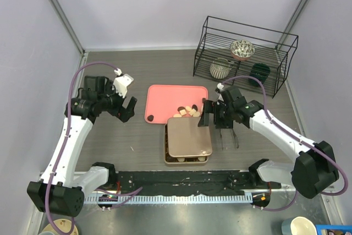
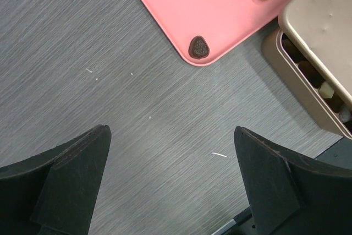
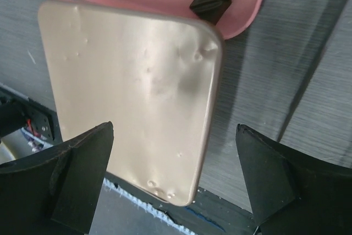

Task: Pack the chocolate
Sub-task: Close the box lid on the packing box.

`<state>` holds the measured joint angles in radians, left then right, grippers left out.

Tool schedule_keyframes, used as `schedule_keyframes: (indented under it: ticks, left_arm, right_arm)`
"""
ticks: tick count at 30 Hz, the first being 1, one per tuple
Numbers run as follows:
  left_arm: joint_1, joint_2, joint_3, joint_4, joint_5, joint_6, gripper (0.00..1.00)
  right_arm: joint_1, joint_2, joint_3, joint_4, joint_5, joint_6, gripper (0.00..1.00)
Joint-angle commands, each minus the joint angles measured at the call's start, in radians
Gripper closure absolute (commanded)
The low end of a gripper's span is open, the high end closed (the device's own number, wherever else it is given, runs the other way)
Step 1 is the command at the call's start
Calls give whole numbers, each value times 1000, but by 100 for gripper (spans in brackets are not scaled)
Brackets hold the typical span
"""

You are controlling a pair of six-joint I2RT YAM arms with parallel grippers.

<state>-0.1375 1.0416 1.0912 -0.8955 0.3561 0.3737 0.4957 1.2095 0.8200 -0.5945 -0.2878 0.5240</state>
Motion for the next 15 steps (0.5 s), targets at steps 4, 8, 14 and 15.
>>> schedule_keyframes:
  ticks: [4,8,14,15]
  left_arm:
    - [-1,-37,-17,4,17,19,0]
    - [1,-46,-36,12,15,18,0]
    - [-1,-58,-53,9,14,22,0]
    - [-1,-60,-59,7,14,24,0]
  right_arm:
    - [3,7,54,47,194,42,4]
    - [18,85,59,130,249,88,17]
    - [128,211,106,217,424,145,36]
    - [136,219,113,211,446,154,37]
